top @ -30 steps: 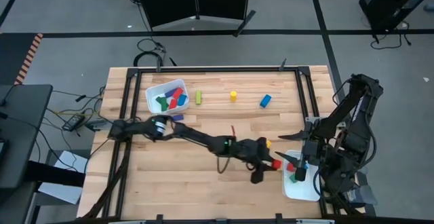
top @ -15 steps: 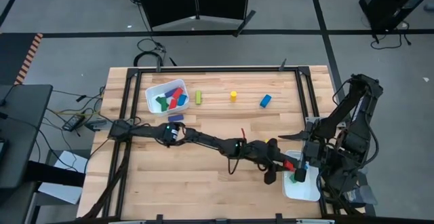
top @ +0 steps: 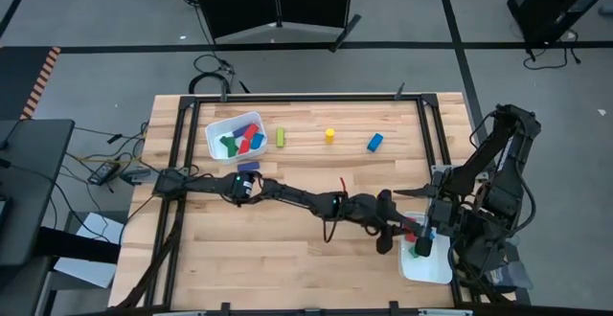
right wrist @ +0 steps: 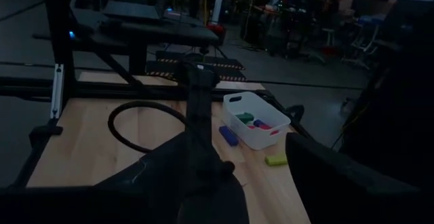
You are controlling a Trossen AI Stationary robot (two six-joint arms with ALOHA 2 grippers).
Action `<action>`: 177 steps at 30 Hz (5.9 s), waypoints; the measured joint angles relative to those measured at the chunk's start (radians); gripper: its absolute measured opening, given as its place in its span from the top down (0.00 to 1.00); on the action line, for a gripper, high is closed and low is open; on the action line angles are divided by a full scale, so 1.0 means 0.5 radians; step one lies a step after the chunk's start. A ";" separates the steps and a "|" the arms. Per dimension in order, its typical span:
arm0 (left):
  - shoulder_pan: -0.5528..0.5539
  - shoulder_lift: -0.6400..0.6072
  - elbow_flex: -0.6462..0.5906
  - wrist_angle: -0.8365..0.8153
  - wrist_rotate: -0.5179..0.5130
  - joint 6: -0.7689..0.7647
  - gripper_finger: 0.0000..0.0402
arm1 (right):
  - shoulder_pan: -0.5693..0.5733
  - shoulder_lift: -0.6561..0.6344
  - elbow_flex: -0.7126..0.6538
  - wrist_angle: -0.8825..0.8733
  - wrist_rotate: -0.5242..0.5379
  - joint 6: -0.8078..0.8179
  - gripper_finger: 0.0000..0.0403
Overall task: Sort blocks by size
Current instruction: Put the small red block into the bottom white bin, then put the large green block into the top white bin
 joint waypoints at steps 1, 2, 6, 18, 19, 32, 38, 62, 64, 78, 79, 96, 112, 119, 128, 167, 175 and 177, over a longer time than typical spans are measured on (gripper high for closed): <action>0.002 0.000 0.000 -0.001 -0.001 -0.005 0.64 | 0.000 0.000 0.000 0.003 0.000 -0.001 0.37; 0.002 0.000 0.000 -0.005 -0.002 -0.009 0.61 | 0.000 0.000 0.000 0.010 0.000 -0.003 0.37; 0.002 0.000 0.000 -0.003 -0.002 -0.007 0.46 | 0.000 0.000 0.000 0.023 0.000 -0.008 0.37; 0.017 -0.008 0.000 -0.001 0.013 0.109 0.31 | -0.001 0.000 0.000 0.040 -0.001 -0.025 0.37; 0.025 -0.025 -0.001 -0.060 0.057 0.143 0.31 | -0.001 0.000 0.000 0.041 -0.006 -0.029 0.37; 0.033 -0.349 -0.250 -0.607 0.089 0.483 0.61 | 0.038 0.178 0.000 0.118 -0.489 -0.053 0.34; 0.087 -0.906 -1.244 0.068 -0.077 0.312 0.76 | 0.045 0.454 0.001 0.273 -0.945 0.086 0.33; 0.151 -2.793 -3.536 0.714 -0.772 0.088 0.78 | -0.500 1.119 0.002 -0.005 -2.552 0.526 0.33; 0.150 -2.808 -3.571 0.697 -0.794 0.087 0.78 | -0.487 1.151 0.002 -0.005 -2.539 0.526 0.33; 0.150 -2.807 -3.582 0.614 -0.809 0.087 0.78 | -0.466 1.394 0.002 0.003 -2.468 0.498 0.42; 0.150 -2.806 -3.582 0.580 -0.809 0.087 0.78 | -0.467 1.394 0.002 0.014 -2.461 0.488 0.47; 0.150 -2.805 -3.581 -0.151 -0.807 -0.324 0.78 | -0.359 0.726 0.006 -0.590 -2.150 0.704 0.65; 0.163 -2.803 -3.497 -0.235 -0.723 -0.256 0.63 | -0.049 0.693 0.002 -1.327 -2.418 1.542 0.31; 0.198 -2.785 -3.209 -1.172 -0.744 -0.213 0.49 | -0.093 0.695 0.002 -1.227 -2.076 1.566 0.04; 0.237 -2.647 -3.098 -1.729 -0.620 -0.266 0.47 | -0.154 0.678 0.003 -1.152 -1.771 1.487 0.17; 1.067 -1.214 -1.205 -2.726 -0.866 -0.957 0.47 | -0.656 0.680 0.003 0.026 -0.748 0.149 0.31; 1.165 -1.218 -1.221 -2.767 -0.860 -1.041 0.47 | -0.656 0.680 0.003 0.055 -0.689 0.101 0.31; 1.183 -1.218 -1.221 -2.760 -0.821 -1.051 0.47 | -0.656 0.680 0.003 0.056 -0.689 0.101 0.31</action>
